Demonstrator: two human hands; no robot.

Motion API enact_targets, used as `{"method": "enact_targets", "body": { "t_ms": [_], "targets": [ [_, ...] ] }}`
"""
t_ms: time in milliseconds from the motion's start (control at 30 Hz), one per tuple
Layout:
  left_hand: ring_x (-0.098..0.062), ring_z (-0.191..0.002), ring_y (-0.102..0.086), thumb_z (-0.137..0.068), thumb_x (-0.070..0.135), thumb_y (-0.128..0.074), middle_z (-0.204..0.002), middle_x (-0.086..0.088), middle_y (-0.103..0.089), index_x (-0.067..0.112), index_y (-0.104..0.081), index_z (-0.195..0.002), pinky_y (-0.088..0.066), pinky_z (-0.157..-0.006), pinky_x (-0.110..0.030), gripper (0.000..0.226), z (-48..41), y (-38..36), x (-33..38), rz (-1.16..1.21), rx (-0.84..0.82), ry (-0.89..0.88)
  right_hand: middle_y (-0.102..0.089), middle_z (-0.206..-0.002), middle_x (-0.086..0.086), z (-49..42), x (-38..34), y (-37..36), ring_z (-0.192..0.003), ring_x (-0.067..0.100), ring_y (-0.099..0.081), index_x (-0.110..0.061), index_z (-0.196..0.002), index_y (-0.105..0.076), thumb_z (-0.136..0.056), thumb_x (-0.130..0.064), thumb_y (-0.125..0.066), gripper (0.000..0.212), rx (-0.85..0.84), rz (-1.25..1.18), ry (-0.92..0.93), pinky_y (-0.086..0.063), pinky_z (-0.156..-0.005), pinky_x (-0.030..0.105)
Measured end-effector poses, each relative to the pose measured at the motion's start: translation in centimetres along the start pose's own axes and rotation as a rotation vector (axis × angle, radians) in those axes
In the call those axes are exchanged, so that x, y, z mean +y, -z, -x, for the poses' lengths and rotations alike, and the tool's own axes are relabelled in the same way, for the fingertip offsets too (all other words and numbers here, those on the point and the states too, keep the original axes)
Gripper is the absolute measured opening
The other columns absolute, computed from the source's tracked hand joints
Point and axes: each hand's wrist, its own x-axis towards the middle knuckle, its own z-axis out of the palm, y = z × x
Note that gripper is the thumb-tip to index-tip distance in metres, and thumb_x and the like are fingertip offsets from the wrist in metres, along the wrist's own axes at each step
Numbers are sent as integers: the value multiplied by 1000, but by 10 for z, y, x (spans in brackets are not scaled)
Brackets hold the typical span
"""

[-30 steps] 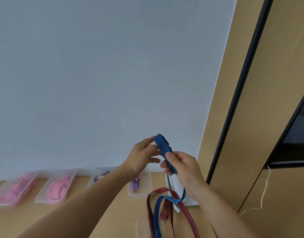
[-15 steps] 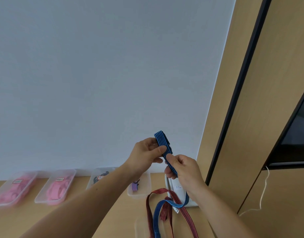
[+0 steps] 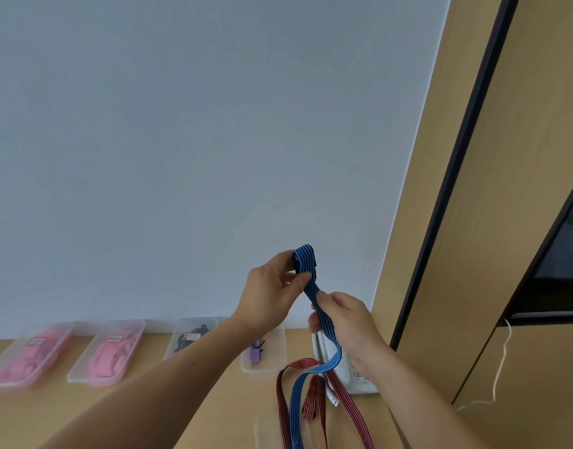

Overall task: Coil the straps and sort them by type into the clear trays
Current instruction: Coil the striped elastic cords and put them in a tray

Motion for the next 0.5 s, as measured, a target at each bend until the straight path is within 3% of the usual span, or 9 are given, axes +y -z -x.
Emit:
{"method": "enact_targets", "body": {
  "t_ms": [100,167,233,400,500],
  "targets": [
    [-3,-95,-70,-94,17,-65,-104,11,-73,19,-62,-121,-52,-79,-13,27,-4,4,-3,-101,28,-24,-68,-63,1,-1,-6,-2,-54,18,-61,1,-91,-63,-101,-28,-49,34,4,-37,-3,-53,-67,40],
    [-9,-91,-71,-96,21,-63,-103,8,-73,19,-61,-125,-55,-80,-24,30,-2,4,-8,-225,-6,-87,-65,-61,-1,-2,-11,-4,-48,16,-55,0,-91,-63,-101,-32,-48,37,24,-36,21,-47,-57,33],
    [-14,-76,-70,-97,24,-61,-98,6,-73,20,-60,-125,-56,-72,-32,28,3,3,-10,-353,-13,-200,-64,-61,0,-2,-14,-7,-46,16,-52,0,-94,-64,-101,-38,-47,42,24,-67,32,-43,-51,28],
    [-17,-59,-64,-87,9,-69,-81,3,-72,9,-68,-115,-53,-49,-29,28,3,5,-16,-554,21,-511,-65,-65,11,-1,-15,-8,-49,21,-56,3,-90,-66,-95,-56,-46,63,0,-209,2,-48,-49,28],
    [-17,-60,-62,-87,4,-60,-84,2,-70,11,-60,-120,-51,-46,-29,33,3,7,-23,-578,-6,-641,-66,-64,10,-4,-15,-9,-48,21,-57,3,-88,-67,-93,-51,-54,56,7,-174,1,-49,-49,28]
  ]
}}
